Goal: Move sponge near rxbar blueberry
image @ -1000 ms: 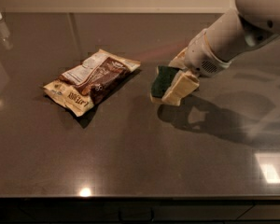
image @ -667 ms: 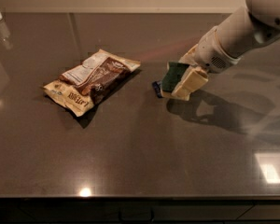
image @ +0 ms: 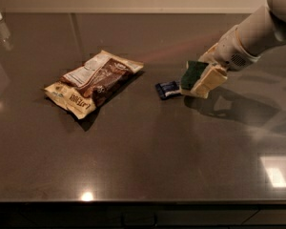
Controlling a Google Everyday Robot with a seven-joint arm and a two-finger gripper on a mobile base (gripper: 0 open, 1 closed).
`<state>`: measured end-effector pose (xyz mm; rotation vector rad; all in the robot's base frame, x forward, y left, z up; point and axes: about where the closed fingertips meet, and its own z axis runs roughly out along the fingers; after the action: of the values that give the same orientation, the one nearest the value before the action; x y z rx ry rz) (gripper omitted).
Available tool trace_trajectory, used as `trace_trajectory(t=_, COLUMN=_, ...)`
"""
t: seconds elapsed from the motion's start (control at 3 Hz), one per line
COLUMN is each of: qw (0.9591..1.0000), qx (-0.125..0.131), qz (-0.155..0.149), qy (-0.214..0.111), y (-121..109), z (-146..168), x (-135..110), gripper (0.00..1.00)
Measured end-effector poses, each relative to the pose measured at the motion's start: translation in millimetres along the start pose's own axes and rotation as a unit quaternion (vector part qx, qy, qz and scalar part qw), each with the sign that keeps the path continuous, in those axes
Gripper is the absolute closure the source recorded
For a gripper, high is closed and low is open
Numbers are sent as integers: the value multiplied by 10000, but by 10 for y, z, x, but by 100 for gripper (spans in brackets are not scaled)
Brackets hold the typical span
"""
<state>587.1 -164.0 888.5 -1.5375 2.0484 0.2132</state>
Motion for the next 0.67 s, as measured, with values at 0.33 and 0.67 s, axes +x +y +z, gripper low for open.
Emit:
trace_trajectory(t=0.33, qw=10000, qx=-27, qz=65, qy=27, y=-25, z=22, x=97, gripper=30)
trace_trajectory(t=0.67, qw=10000, qx=-30, qz=72, qy=-31, y=8, z=62, x=129, gripper=7)
